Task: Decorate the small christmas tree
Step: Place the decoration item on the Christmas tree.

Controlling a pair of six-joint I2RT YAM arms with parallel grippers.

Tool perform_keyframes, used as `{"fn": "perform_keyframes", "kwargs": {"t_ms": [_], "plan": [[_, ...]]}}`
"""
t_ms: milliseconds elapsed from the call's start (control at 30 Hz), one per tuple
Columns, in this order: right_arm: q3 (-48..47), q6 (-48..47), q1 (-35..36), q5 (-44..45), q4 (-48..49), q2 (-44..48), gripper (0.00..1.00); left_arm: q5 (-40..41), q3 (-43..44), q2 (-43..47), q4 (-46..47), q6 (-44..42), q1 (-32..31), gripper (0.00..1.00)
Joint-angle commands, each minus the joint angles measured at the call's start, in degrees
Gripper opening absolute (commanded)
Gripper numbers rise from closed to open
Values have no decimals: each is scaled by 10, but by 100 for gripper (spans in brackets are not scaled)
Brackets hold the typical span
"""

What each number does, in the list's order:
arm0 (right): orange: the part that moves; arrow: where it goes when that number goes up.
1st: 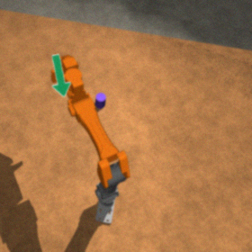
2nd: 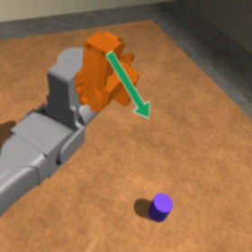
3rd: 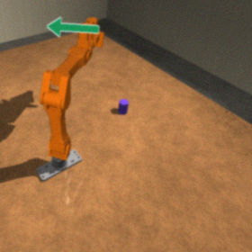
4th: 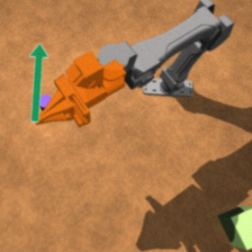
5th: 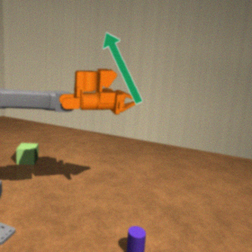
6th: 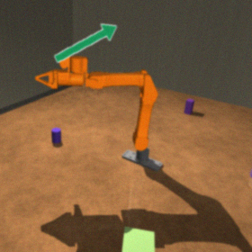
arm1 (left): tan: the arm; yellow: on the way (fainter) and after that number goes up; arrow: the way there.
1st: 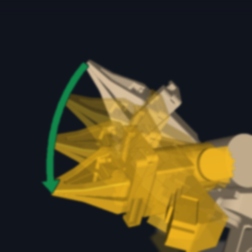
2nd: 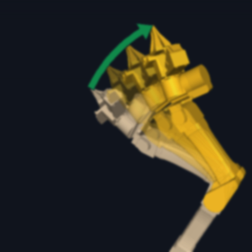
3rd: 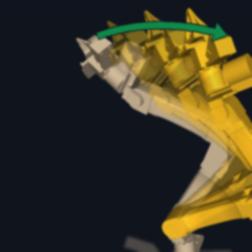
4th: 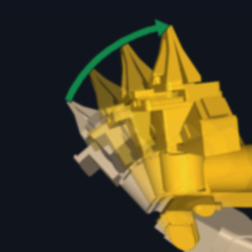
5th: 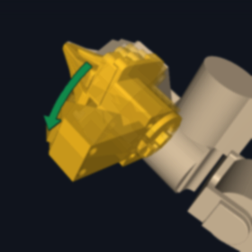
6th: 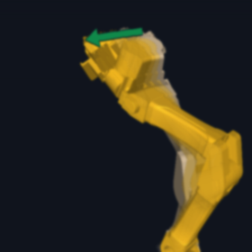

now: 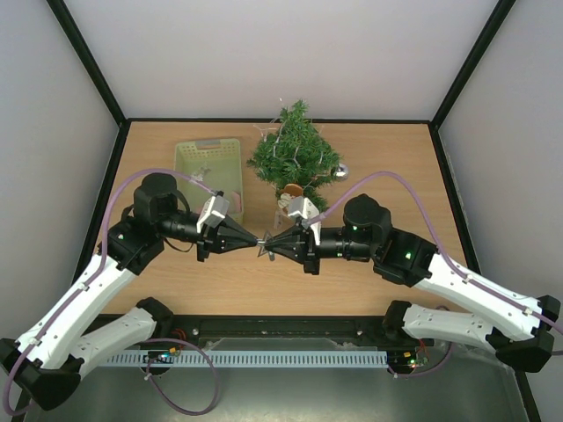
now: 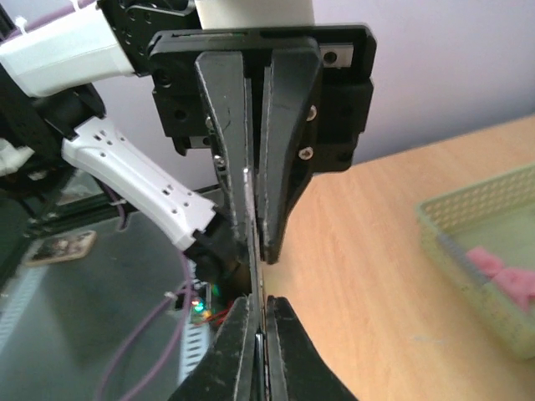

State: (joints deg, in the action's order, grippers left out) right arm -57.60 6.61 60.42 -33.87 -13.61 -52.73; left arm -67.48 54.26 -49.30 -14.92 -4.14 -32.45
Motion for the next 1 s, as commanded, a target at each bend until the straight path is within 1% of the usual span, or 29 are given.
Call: {"fn": "perform_keyframes", "kwargs": {"t_ms": [0, 133, 233, 300, 500, 533, 567, 600, 633, 667, 700, 733, 767, 900, 967], "plan": [[-14, 0, 3, -31, 19, 1, 2, -17, -3, -1, -9, -18, -1, 2], [15, 2, 3, -5, 58, 26, 2, -10, -3, 1, -17, -25, -1, 3], [29, 2, 2, -9, 74, 37, 2, -10, -2, 3, -18, -28, -1, 2], [26, 2, 3, -16, 73, 35, 2, -13, -1, 3, -21, -33, -1, 2], [4, 10, 2, -1, 50, 30, 2, -18, 1, 2, -37, -51, -1, 2], [5, 9, 3, 3, 50, 34, 9, -19, 1, 2, -39, -54, -1, 2], [7, 4, 3, 12, 50, 40, 21, -19, 2, 3, -41, -58, -1, 2], [12, -2, 3, 26, 50, 50, 32, -19, 2, 3, -44, -63, -1, 2], [19, -11, 3, 35, 51, 60, 39, -20, 1, 3, -48, -69, -1, 2], [27, -24, 2, 36, 53, 72, 51, -18, 0, 3, -51, -75, -1, 2], [33, -36, 3, 38, 57, 85, 72, -15, -1, 3, -53, -78, -1, 2], [39, -43, 2, 43, 64, 96, 95, -14, -3, 4, -55, -84, -1, 2], [45, -51, 3, 46, 70, 106, 99, -12, -4, 3, -60, -92, -1, 2], [56, -66, 3, 72, 101, 134, 98, 0, -9, 0, -61, -105, -1, 2], [47, -74, 3, 76, 108, 130, 98, 17, -9, -2, -64, -110, -1, 2]]}}
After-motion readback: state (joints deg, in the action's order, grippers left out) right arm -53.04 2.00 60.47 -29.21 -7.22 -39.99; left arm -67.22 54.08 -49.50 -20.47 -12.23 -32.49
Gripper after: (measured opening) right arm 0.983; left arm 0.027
